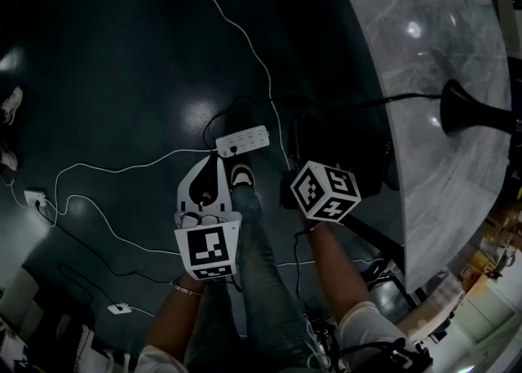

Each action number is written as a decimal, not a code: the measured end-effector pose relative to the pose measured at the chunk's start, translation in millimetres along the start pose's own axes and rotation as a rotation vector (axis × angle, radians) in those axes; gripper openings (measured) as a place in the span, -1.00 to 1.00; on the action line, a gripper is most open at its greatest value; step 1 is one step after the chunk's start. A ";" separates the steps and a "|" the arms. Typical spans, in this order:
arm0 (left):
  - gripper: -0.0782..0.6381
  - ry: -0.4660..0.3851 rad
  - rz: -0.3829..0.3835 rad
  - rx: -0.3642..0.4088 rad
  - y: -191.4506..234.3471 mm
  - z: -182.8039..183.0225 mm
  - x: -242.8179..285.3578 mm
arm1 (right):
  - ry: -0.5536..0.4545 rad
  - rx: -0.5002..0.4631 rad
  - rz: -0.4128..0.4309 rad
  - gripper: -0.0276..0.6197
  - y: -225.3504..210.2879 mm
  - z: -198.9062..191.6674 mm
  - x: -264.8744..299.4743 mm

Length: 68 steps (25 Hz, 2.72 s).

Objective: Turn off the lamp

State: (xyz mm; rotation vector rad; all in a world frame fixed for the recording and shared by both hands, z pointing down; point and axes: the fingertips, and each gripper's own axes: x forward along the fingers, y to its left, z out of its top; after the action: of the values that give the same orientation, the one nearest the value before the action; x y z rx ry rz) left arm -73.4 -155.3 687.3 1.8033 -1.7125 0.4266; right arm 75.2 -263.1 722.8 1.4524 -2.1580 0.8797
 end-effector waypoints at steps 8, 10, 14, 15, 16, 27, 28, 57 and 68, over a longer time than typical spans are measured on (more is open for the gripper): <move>-0.80 -0.021 -0.020 0.025 -1.1 -5.6 -33.3 | -0.012 0.011 -0.068 -0.88 4.3 -15.1 -35.9; -0.80 -0.024 -0.023 0.029 -0.8 -10.5 -43.3 | -0.010 0.016 -0.077 -0.90 7.6 -23.6 -45.3; -0.80 -0.022 -0.028 0.040 -1.1 -22.4 -63.9 | 0.005 0.023 -0.085 -0.91 16.2 -43.0 -66.2; -0.80 -0.022 -0.030 0.043 -1.5 -24.5 -68.6 | 0.008 0.026 -0.086 -0.91 18.2 -47.0 -71.9; -0.80 -0.022 -0.031 0.046 -1.8 -25.8 -73.1 | 0.011 0.030 -0.087 -0.91 20.2 -50.6 -77.9; -0.80 -0.089 -0.064 0.068 -17.2 25.3 -117.7 | -0.039 0.076 -0.128 -0.91 41.1 -21.8 -156.4; -0.80 -0.105 -0.070 0.073 -19.8 37.8 -120.3 | -0.057 0.079 -0.130 -0.91 43.4 -10.1 -162.0; -0.80 -0.377 -0.344 0.178 -179.3 269.8 -268.2 | -0.400 0.038 -0.122 -0.91 83.5 214.5 -389.7; -0.80 -0.359 -0.452 0.246 -226.8 267.1 -257.2 | -0.418 0.042 -0.184 -0.91 58.4 212.3 -397.5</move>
State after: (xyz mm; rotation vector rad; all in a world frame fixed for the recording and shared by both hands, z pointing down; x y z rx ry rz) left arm 73.1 -125.2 279.2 2.4902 -1.4469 0.1266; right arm 179.2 -125.0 302.5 1.9633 -2.2458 0.5987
